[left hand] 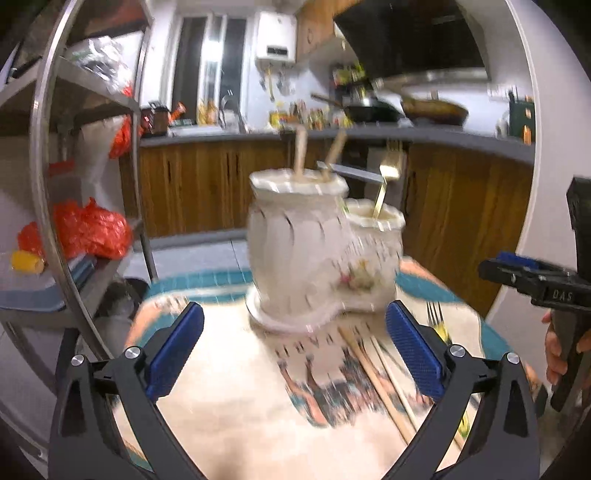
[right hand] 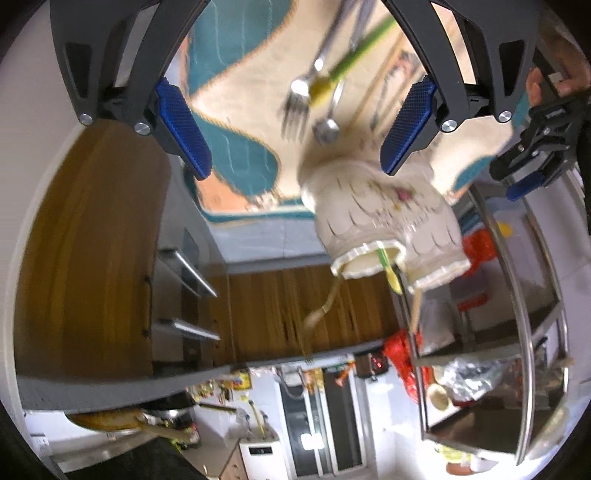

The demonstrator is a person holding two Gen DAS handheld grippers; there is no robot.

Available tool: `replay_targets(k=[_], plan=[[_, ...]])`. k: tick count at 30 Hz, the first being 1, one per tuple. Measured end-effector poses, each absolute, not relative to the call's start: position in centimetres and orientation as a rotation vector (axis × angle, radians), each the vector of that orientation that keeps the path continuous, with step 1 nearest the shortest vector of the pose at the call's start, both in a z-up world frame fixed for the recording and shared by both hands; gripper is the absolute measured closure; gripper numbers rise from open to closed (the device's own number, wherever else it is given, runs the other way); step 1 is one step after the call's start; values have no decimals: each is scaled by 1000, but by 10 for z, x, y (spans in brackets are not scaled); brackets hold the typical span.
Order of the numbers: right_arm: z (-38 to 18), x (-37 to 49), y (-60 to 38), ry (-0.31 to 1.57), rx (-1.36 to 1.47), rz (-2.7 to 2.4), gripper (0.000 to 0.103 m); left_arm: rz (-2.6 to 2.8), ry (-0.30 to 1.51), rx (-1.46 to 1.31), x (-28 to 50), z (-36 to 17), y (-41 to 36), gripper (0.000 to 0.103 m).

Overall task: Organize utensils
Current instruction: 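Release both utensils and move both tools back over the table, then grasp a third chopstick with left tool while right grasps a silver fork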

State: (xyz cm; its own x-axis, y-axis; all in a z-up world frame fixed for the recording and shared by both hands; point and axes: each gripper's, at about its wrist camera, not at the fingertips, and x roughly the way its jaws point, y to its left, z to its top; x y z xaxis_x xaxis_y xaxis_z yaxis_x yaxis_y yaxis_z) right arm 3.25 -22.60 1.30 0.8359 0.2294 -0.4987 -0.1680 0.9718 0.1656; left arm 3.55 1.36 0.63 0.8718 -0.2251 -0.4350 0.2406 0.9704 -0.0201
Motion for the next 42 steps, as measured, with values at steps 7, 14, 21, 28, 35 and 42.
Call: replay_targets(k=[7,14,21,28,35,42], plan=[[-10,28,-232,642,76,184,11,-257,585,101,41,-13,-8,6],[-38,31,-231,763,44,178,11,-261,722,154,54,-37,-22,6],[-50,34,-228,814,54,217,17,-264,780,177,58,-43,-28,18],[-50,30,-218,847,47,295,48,-326,812,163,54,-44,-37,31],[-48,30,-213,861,57,328,61,-354,822,178,50,-46,-45,52],[-47,35,-216,897,139,370,66,-397,839,190,52,-45,-49,84]])
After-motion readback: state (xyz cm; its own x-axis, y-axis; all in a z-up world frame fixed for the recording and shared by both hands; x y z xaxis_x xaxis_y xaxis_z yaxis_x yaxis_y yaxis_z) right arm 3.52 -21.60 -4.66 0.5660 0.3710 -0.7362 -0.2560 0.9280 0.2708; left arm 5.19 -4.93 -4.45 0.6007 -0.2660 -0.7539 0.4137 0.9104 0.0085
